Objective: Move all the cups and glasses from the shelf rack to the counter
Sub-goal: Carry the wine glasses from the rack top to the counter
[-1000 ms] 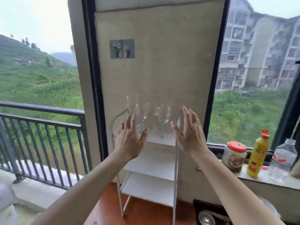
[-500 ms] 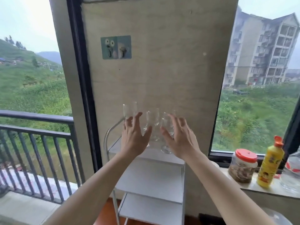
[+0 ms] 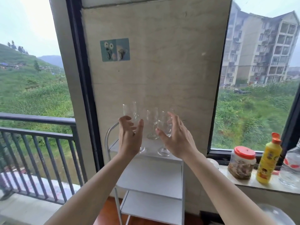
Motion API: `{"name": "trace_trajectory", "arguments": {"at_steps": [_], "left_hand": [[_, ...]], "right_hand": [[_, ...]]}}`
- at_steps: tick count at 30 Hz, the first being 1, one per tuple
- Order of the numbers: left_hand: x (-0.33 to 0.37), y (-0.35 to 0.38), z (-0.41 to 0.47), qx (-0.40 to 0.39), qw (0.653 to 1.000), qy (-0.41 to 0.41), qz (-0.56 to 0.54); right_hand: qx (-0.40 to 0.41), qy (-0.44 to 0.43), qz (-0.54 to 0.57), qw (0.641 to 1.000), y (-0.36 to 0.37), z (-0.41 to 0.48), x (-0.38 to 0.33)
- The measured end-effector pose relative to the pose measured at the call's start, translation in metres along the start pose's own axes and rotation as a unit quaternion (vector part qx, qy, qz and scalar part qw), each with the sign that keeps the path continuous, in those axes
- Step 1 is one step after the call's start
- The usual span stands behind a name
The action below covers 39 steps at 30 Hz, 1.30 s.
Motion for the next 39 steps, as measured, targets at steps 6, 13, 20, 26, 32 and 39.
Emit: {"name": "trace_trajectory", "arguments": {"at_steps": [6,13,20,26,32,39], "left_hand": [[0.018,-0.036,-0.02,0.014,0.997,-0.002,-0.073],[0.053,-0.085,-0.054,0.06,0.99,0.073,-0.104],[0.019,-0.044,-0.136,0.011,0.975,0.086,-0.204],[-0.001,0.053,-0.213,-0.11,0.947,0.015,-0.302],[0.077,0.131,-0.269,-0.218,0.915,0.024,-0.34],[0.2,0.197,-0.362,-0.307,0.861,0.075,-0.399]], "right_hand": [[0.022,0.005,0.087,0.996,-0.004,-0.017,-0.021],[0.122,-0.01,0.32,0.939,-0.028,-0.051,-0.051],[0.181,0.01,0.364,0.914,-0.021,-0.148,-0.014],[0.213,0.139,0.289,0.923,-0.028,-0.255,0.058],[0.286,0.167,0.203,0.922,-0.123,-0.341,0.082],[0.367,0.187,0.136,0.901,-0.249,-0.466,0.084]]}}
Point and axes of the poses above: each hand's wrist, its own z-axis towards the middle knuckle, its own y-axis out of the palm, x = y × z, the point moved 7 cm from there along z, towards the middle knuckle, and after that the axes turned 7 degrees about -x, right-handed, at the moved point
